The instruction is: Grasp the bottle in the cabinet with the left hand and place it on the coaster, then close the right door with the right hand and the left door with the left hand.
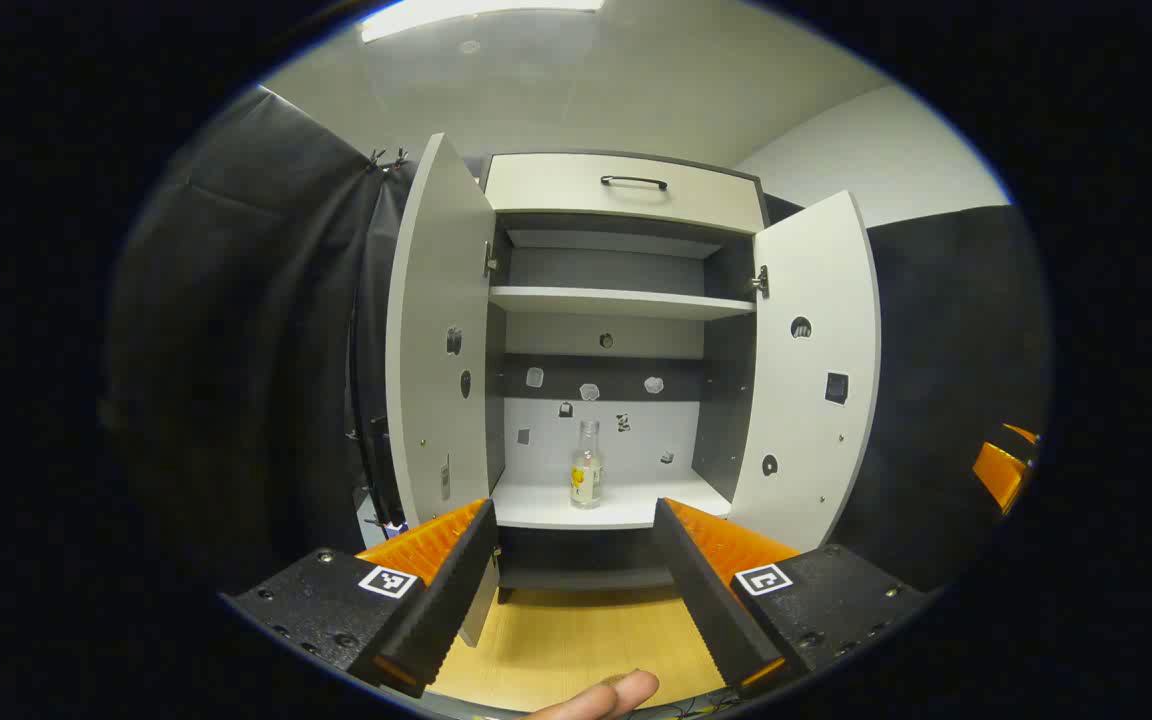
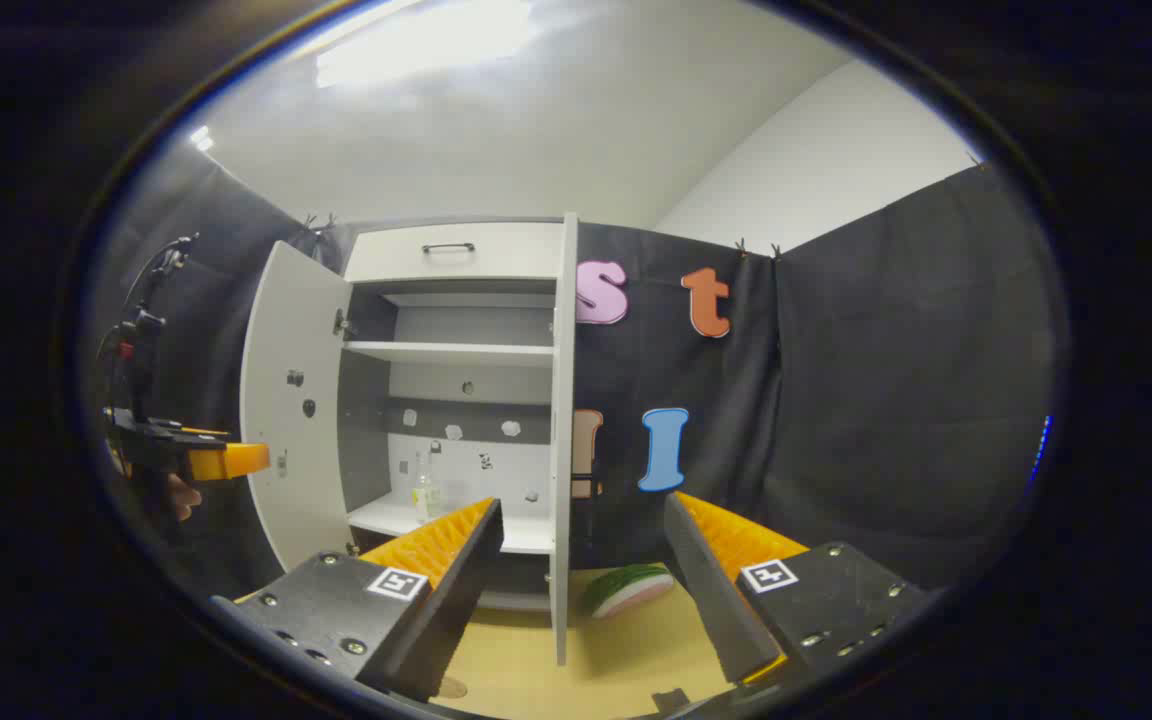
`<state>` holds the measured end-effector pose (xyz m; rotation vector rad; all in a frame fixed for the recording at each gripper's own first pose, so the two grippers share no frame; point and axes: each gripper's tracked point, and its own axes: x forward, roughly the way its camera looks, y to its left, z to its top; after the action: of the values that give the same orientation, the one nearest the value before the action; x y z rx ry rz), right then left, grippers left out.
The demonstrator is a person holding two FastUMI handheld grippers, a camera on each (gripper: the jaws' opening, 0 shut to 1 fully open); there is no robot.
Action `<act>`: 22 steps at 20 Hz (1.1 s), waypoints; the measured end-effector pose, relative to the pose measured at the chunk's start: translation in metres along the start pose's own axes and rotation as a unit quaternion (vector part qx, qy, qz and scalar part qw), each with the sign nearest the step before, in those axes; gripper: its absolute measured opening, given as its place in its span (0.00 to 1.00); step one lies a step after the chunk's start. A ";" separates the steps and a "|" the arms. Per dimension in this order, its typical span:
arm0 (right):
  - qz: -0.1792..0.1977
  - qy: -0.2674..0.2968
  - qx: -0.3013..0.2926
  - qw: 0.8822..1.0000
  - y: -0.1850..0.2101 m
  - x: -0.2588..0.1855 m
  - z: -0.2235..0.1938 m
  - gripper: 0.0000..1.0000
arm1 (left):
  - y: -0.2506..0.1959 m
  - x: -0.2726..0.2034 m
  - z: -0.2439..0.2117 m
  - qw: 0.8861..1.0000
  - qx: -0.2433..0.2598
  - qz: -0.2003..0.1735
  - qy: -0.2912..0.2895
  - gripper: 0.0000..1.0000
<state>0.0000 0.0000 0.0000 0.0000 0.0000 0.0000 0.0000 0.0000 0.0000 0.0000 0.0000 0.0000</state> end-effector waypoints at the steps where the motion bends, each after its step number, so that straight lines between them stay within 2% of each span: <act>1: -0.002 -0.001 0.003 1.000 -0.002 0.002 0.001 0.98 | 0.000 0.001 0.001 1.000 -0.001 -0.001 -0.002 1.00; 3: -0.005 -0.004 0.003 1.000 -0.004 0.008 0.004 0.98 | 0.001 0.005 0.005 1.000 0.001 0.000 -0.008 0.99; 4: -0.004 -0.004 0.003 1.000 -0.004 0.011 0.003 0.93 | 0.003 0.007 0.007 1.000 0.003 0.002 -0.011 0.99; 5: -0.004 -0.004 0.003 1.000 -0.001 0.014 0.003 0.98 | 0.002 0.010 0.007 1.000 0.004 0.001 -0.013 0.99; 6: -0.004 -0.005 0.004 1.000 -0.001 0.017 0.002 0.98 | 0.001 0.014 0.008 1.000 0.004 -0.001 -0.015 1.00; 7: -0.004 -0.006 0.003 1.000 0.000 0.020 0.002 0.93 | -0.001 0.019 0.006 1.000 0.004 -0.003 -0.016 1.00; 8: -0.003 -0.006 0.003 1.000 0.004 0.024 0.000 0.98 | -0.002 0.025 0.005 1.000 0.005 -0.004 -0.014 1.00; 9: -0.002 -0.005 0.001 1.000 0.006 0.028 -0.002 0.98 | -0.003 0.030 0.002 1.000 0.005 -0.007 -0.012 0.99; 10: -0.001 -0.005 -0.001 1.000 0.009 0.032 -0.003 0.93 | -0.005 0.036 0.001 1.000 0.005 -0.009 -0.010 0.99; 11: 0.001 -0.005 -0.003 1.000 0.011 0.038 -0.004 0.98 | -0.007 0.044 -0.001 1.000 0.005 -0.011 -0.010 1.00; 14: 0.005 -0.006 0.000 1.000 0.021 0.055 -0.009 0.98 | -0.015 0.066 -0.011 1.000 0.006 -0.021 -0.003 1.00; 19: 0.022 -0.016 0.009 1.000 0.041 0.086 -0.019 0.98 | -0.015 0.132 -0.042 0.999 0.027 -0.017 0.013 0.99; 22: 0.025 -0.018 0.016 0.999 0.054 0.104 -0.023 0.98 | -0.006 0.186 -0.061 0.999 0.029 -0.010 0.011 0.99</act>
<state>0.1043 0.0536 -0.0230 0.0326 -0.0366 0.0498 0.1863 -0.0061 -0.0607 0.0577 0.0223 -0.0200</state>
